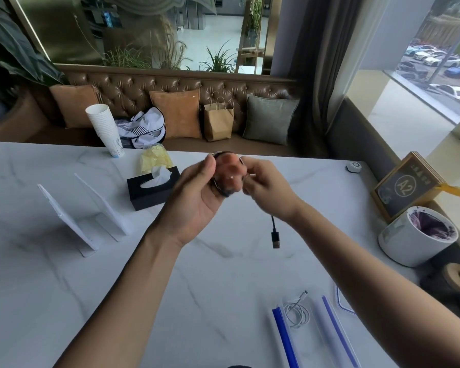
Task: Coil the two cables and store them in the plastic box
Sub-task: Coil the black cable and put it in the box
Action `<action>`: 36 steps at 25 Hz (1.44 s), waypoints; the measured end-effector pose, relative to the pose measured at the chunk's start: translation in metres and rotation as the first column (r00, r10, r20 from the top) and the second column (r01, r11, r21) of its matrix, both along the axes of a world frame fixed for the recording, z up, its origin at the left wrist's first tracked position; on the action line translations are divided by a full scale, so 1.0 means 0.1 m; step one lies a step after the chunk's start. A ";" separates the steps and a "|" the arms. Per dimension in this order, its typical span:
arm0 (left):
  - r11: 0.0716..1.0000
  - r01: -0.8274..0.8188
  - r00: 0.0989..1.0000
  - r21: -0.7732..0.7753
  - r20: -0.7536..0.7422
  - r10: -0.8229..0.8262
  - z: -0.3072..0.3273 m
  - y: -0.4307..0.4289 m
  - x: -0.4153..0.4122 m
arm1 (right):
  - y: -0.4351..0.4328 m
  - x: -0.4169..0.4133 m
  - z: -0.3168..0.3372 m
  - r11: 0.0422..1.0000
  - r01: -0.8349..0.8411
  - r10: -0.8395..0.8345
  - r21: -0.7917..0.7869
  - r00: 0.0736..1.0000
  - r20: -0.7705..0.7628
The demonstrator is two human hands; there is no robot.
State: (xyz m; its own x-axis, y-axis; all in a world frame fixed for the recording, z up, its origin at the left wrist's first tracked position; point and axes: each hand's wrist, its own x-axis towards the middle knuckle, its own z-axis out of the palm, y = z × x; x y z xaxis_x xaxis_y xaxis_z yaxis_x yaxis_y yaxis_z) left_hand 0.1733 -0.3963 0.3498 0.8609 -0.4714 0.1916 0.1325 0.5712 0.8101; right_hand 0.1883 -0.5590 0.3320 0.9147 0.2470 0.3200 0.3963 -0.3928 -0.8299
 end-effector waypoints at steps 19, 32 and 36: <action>0.662 -0.264 0.931 0.701 0.365 -0.016 -0.19 0.19 0.21 | -0.15 -0.23 0.41 0.990 -0.053 0.063 0.127 0.995 -0.074; 0.914 0.204 0.973 0.351 0.028 -0.228 -0.08 0.08 -0.01 | 0.09 -0.14 0.31 0.944 0.110 -0.050 0.310 0.979 -0.196; 0.779 -0.193 0.956 0.596 0.293 0.012 -0.13 -0.03 0.00 | 0.10 -0.13 0.20 0.914 0.262 -0.246 0.310 0.965 -0.090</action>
State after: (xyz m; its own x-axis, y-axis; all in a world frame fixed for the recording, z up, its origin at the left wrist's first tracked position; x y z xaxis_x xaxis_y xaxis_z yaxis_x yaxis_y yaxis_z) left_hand 0.1736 -0.3988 0.3365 0.8717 -0.4766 0.1142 -0.1623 -0.0609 0.9849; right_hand 0.1753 -0.5488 0.3518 0.9493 -0.1032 0.2970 0.2745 -0.1883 -0.9430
